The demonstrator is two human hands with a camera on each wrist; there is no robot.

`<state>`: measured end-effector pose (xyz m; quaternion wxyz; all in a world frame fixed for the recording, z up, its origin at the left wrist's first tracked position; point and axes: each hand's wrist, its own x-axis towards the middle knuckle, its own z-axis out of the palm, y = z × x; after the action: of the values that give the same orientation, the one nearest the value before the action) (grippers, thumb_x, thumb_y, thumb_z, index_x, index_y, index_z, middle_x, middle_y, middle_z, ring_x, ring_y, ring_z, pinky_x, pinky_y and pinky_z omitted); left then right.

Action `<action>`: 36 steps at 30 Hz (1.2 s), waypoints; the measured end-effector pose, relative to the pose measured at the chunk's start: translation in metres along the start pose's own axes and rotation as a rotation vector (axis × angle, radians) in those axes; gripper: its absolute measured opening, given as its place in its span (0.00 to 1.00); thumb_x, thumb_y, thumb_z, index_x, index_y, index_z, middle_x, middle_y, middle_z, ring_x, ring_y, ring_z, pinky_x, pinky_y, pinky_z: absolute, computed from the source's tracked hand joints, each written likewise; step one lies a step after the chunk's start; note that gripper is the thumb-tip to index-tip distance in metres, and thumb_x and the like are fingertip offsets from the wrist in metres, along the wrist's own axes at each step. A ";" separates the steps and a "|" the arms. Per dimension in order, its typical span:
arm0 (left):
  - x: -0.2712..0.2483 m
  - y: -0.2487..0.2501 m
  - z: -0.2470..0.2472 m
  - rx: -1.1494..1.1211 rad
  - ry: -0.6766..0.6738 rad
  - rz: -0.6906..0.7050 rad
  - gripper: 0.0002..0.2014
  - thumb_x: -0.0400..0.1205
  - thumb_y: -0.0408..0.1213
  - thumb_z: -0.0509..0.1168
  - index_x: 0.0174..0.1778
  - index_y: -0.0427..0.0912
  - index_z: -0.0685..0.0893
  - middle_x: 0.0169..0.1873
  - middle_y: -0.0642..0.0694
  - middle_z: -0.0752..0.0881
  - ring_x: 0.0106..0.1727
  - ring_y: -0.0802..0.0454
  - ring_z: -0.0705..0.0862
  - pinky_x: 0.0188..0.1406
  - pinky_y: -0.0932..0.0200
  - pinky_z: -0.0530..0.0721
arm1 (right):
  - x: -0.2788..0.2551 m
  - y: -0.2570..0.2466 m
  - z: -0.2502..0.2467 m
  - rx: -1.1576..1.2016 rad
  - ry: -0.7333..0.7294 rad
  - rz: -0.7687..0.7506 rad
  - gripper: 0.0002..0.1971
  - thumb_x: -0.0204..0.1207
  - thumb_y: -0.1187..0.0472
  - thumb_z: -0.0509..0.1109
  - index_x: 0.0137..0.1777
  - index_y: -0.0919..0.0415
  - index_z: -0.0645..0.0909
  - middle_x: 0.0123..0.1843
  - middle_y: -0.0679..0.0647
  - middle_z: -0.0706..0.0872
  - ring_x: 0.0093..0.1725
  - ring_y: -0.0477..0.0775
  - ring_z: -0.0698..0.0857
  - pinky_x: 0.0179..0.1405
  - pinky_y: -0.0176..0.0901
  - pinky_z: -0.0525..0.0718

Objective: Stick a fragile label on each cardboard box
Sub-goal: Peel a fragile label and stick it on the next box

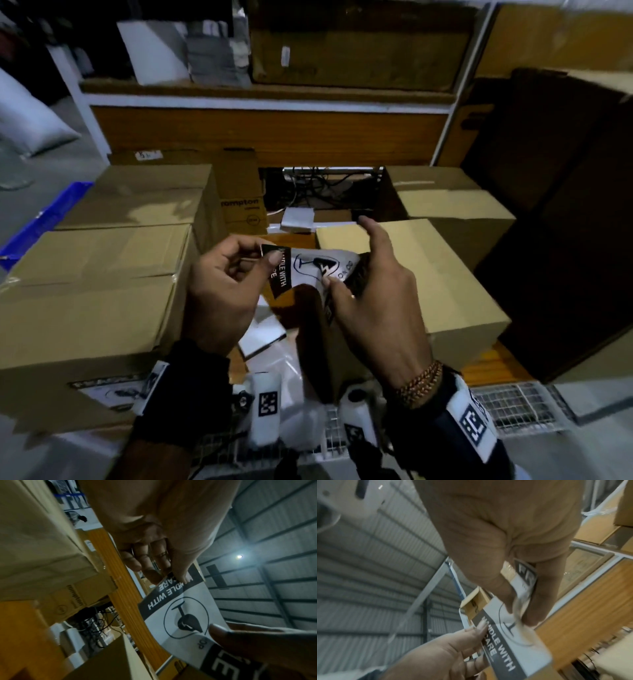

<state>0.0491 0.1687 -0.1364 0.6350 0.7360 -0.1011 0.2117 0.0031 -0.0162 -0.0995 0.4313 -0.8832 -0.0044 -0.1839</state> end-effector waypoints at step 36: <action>0.072 0.023 0.134 0.285 -0.271 -0.179 0.12 0.84 0.49 0.73 0.62 0.54 0.85 0.47 0.57 0.90 0.53 0.56 0.88 0.54 0.47 0.90 | 0.090 0.160 -0.099 0.064 -0.144 0.291 0.03 0.85 0.55 0.72 0.50 0.50 0.84 0.43 0.49 0.94 0.41 0.52 0.93 0.42 0.61 0.94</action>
<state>0.1280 0.0425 -0.0979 0.5216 0.8460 -0.0887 0.0657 0.0823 -0.2055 -0.1361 0.4797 -0.8714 0.0866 -0.0554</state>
